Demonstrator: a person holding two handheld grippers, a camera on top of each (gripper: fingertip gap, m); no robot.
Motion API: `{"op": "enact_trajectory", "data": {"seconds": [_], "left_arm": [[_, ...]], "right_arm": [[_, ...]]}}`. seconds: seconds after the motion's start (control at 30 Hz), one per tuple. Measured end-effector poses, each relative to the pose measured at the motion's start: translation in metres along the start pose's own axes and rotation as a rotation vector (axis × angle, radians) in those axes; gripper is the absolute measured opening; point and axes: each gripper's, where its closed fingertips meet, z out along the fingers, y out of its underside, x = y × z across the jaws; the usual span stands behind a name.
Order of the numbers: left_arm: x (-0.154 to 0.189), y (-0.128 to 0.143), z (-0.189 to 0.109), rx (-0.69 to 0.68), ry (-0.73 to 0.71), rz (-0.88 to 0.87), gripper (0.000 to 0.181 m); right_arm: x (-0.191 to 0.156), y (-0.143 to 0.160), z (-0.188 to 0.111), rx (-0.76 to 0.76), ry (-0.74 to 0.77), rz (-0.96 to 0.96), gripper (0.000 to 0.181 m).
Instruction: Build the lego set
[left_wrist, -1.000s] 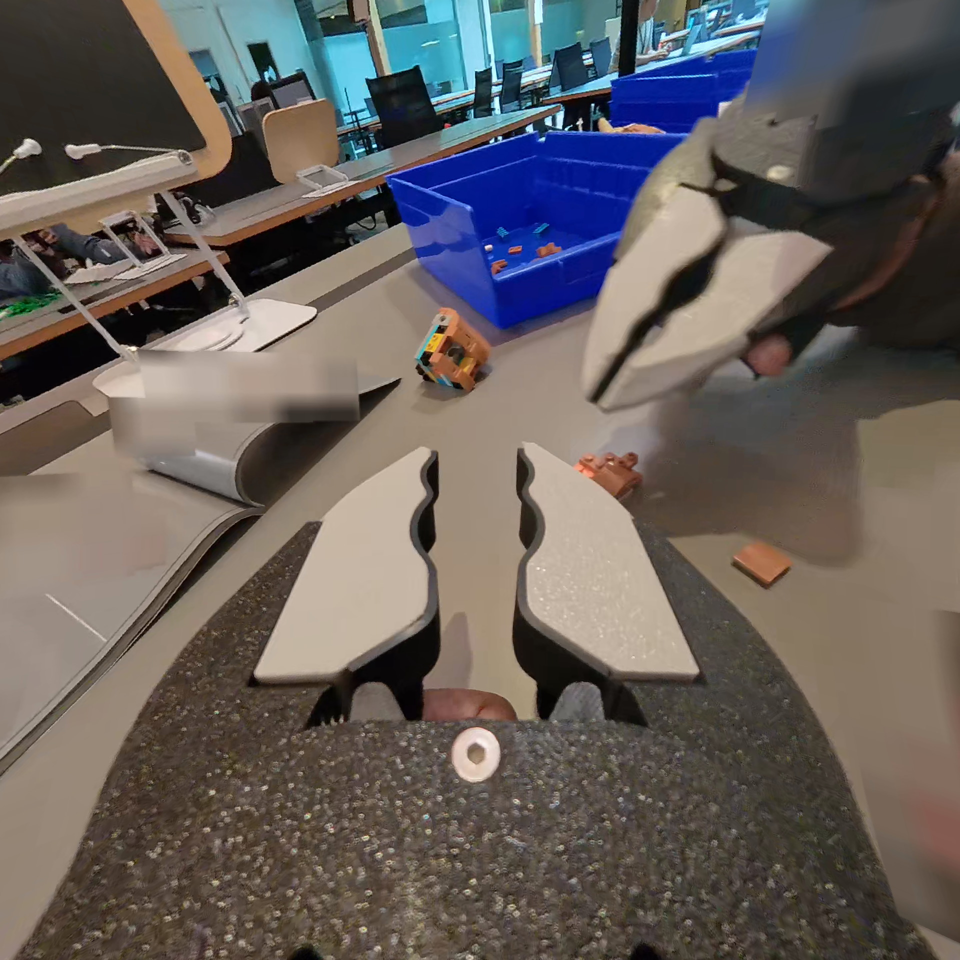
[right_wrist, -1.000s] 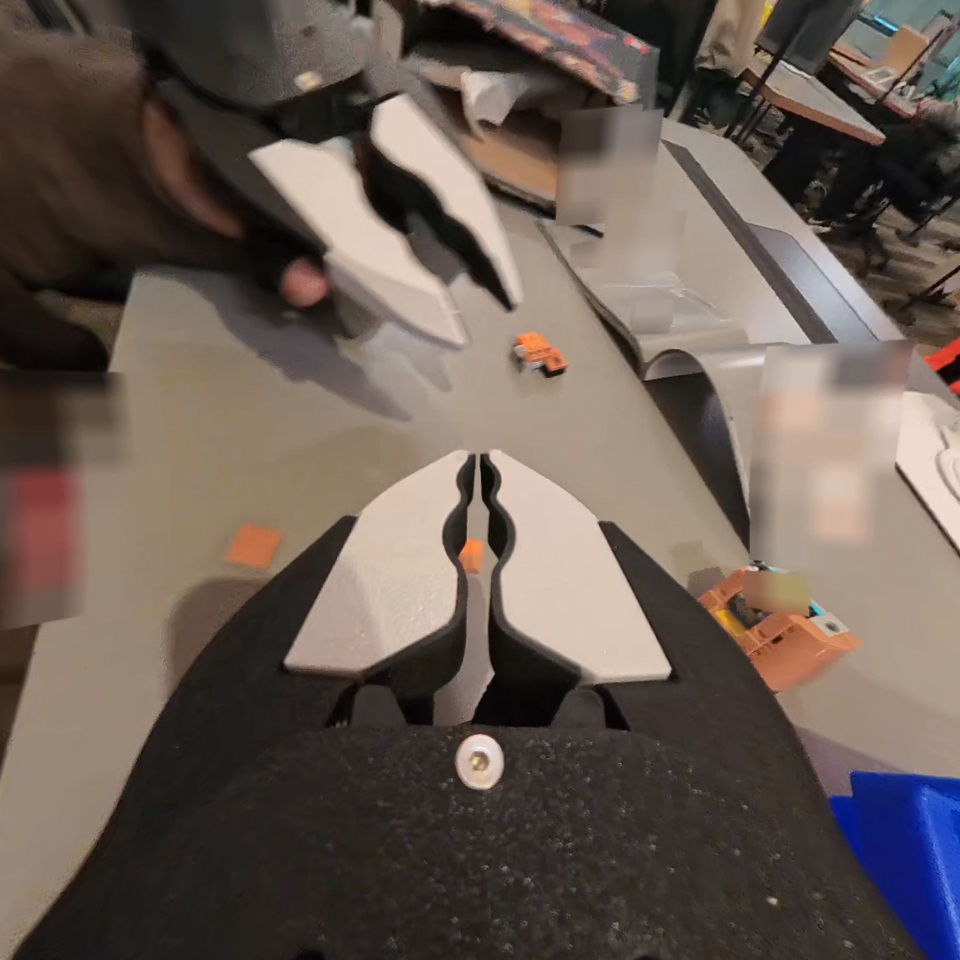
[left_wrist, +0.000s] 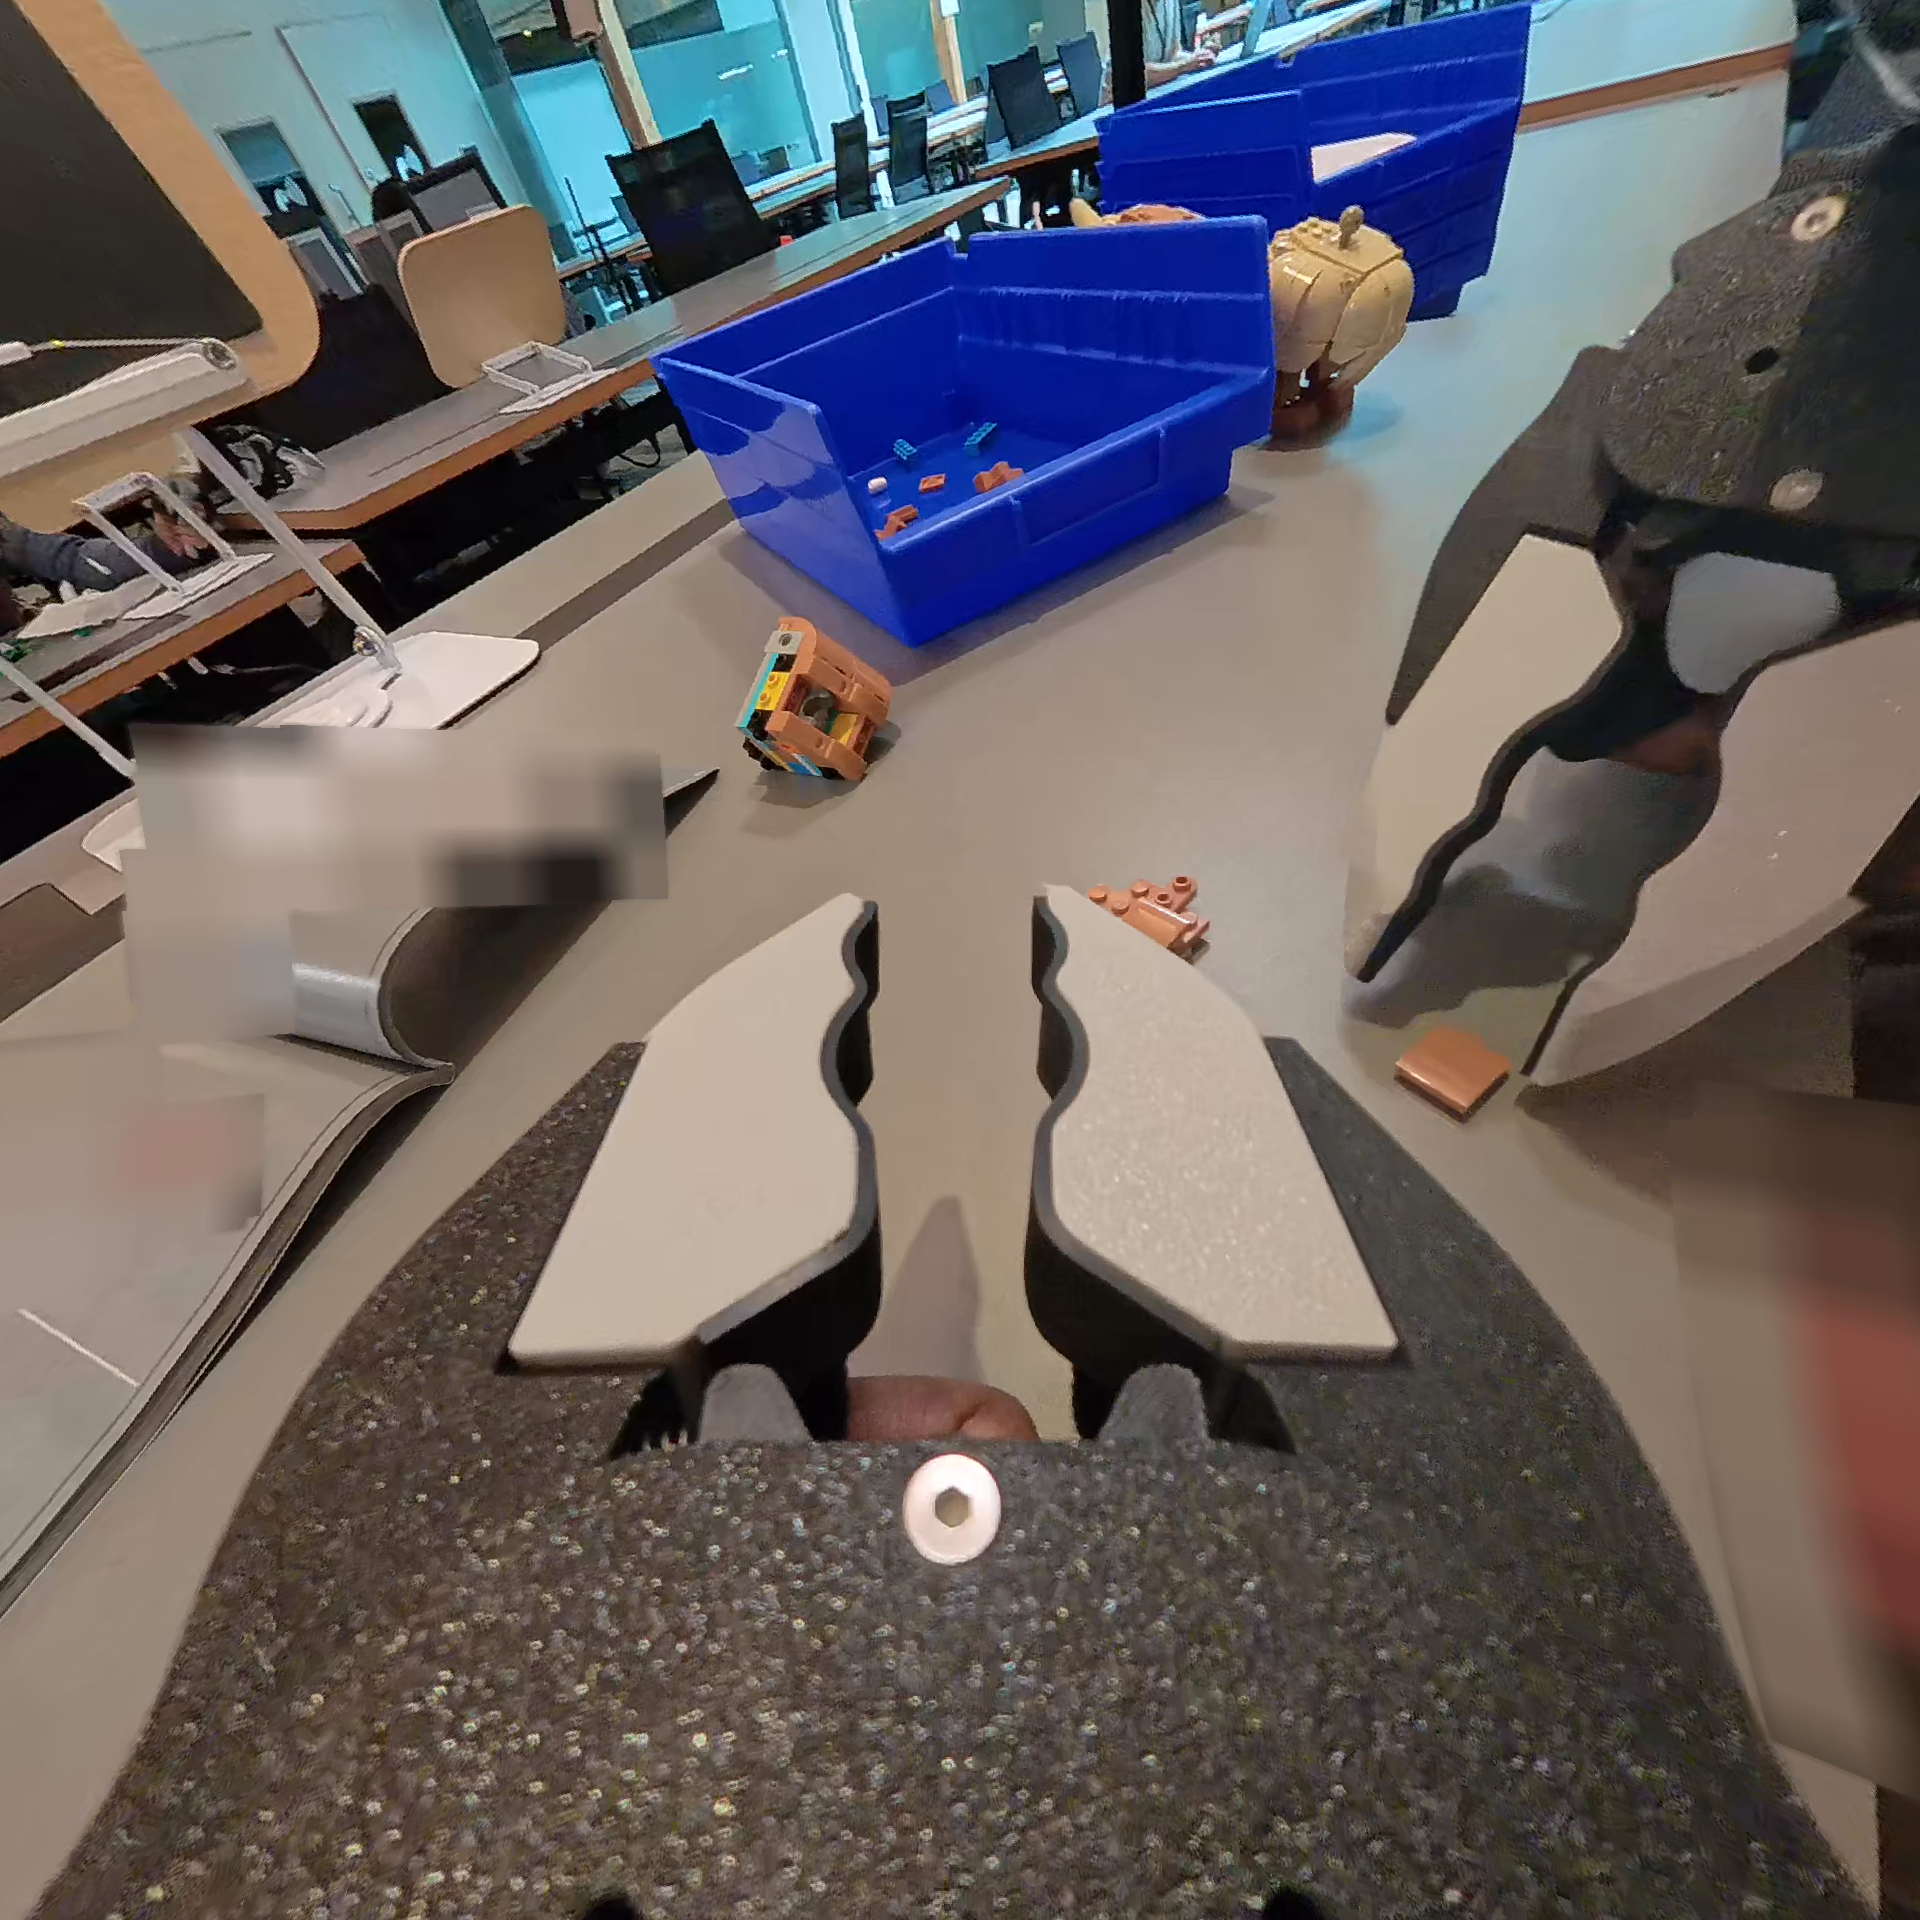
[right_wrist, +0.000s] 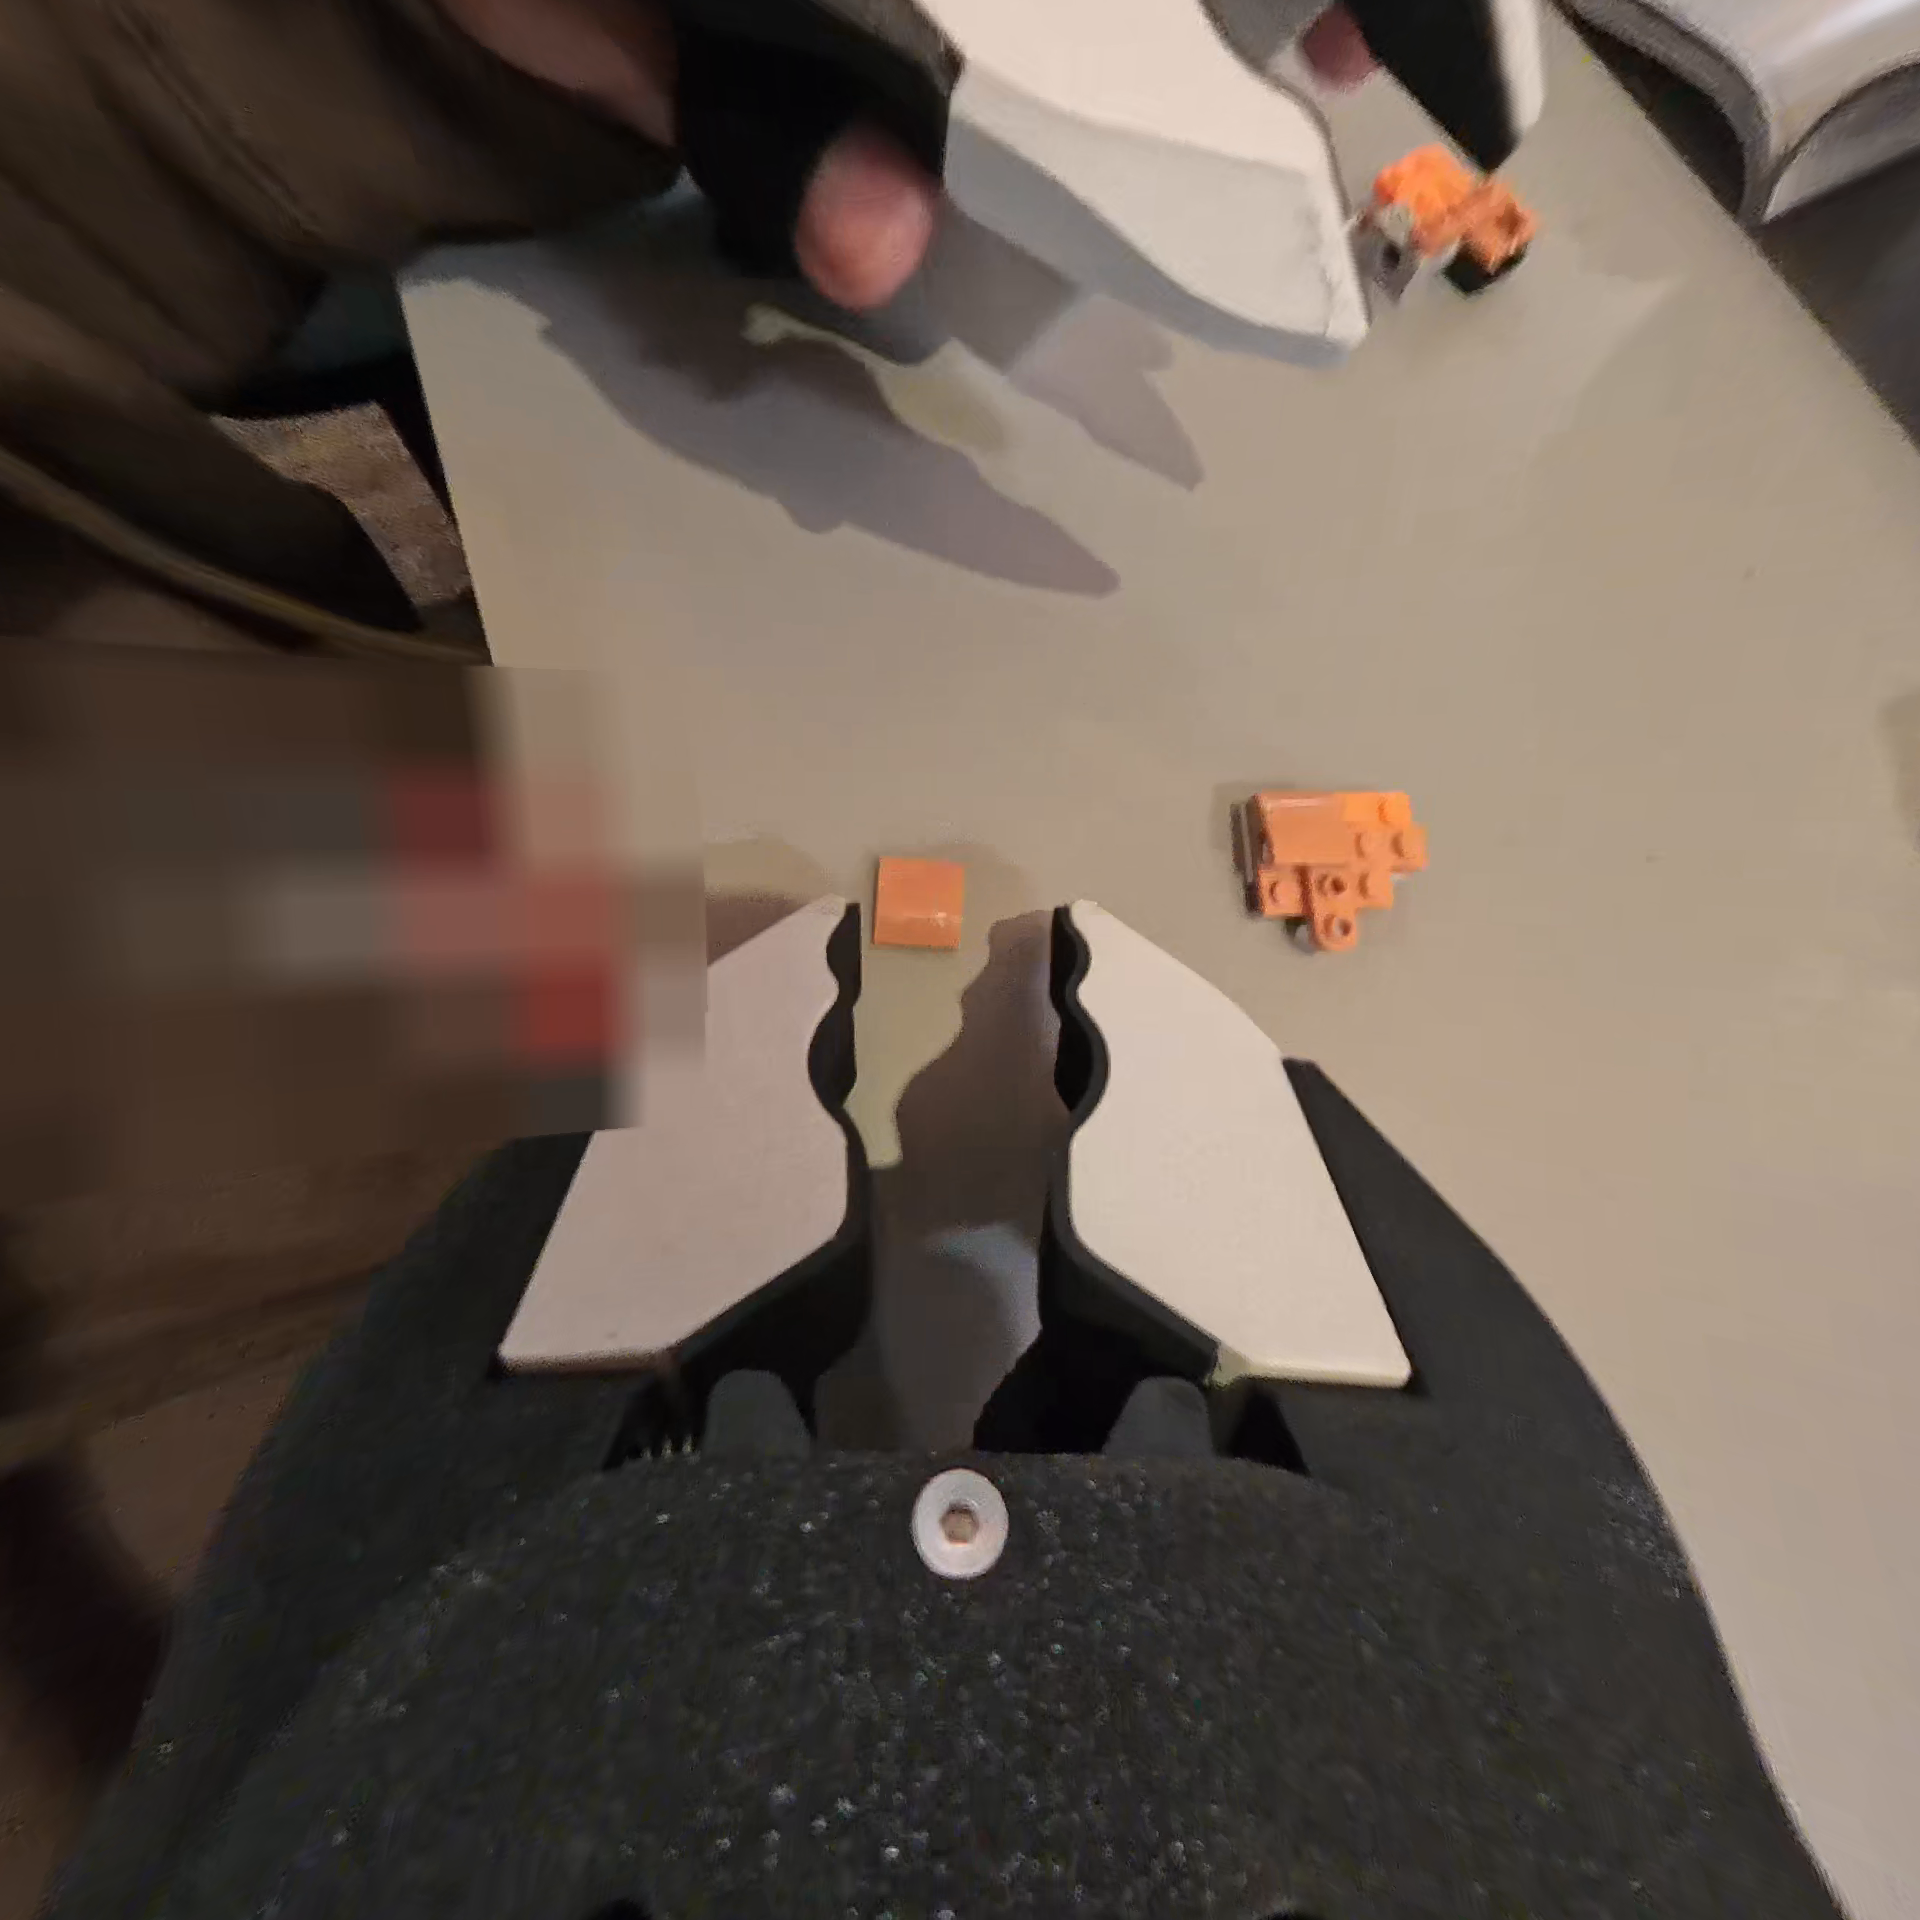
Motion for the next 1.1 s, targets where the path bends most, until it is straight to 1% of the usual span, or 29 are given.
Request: {"op": "enact_trajectory", "data": {"seconds": [0.13, 0.23, 0.43, 0.5, 0.63, 0.77, 0.93, 1.0, 1.1], "left_arm": [[0.012, 0.007, 0.002, -0.046, 0.086, 0.034, 0.028], [0.022, 0.019, 0.004, -0.127, 0.184, 0.061, 0.031], [0.033, 0.042, 0.020, -0.299, 0.383, 0.105, 0.044], [0.035, 0.049, 0.028, -0.346, 0.422, 0.148, 0.049], [0.035, 0.046, 0.044, -0.349, 0.489, 0.154, 0.053], [0.039, 0.047, 0.049, -0.371, 0.574, 0.149, 0.054], [0.043, 0.048, 0.057, -0.399, 0.624, 0.132, 0.053], [0.045, 0.048, 0.057, -0.411, 0.649, 0.125, 0.051], [0.050, 0.048, 0.057, -0.424, 0.678, 0.112, 0.039]], "right_arm": [[-0.003, 0.000, 0.005, -0.011, 0.020, 0.012, 0.030], [-0.003, 0.000, 0.007, -0.031, 0.010, -0.008, 0.016], [-0.002, 0.000, 0.006, -0.025, -0.036, -0.031, 0.016], [0.002, 0.001, 0.002, -0.005, -0.040, -0.020, 0.016], [0.009, 0.007, -0.008, 0.045, -0.051, 0.009, 0.016], [0.014, 0.009, -0.016, 0.083, -0.057, 0.021, 0.016], [0.023, 0.008, -0.022, 0.119, -0.059, 0.026, 0.016], [0.028, 0.008, -0.024, 0.129, -0.056, 0.028, 0.016], [0.037, 0.006, -0.026, 0.138, -0.049, 0.023, 0.016]]}}
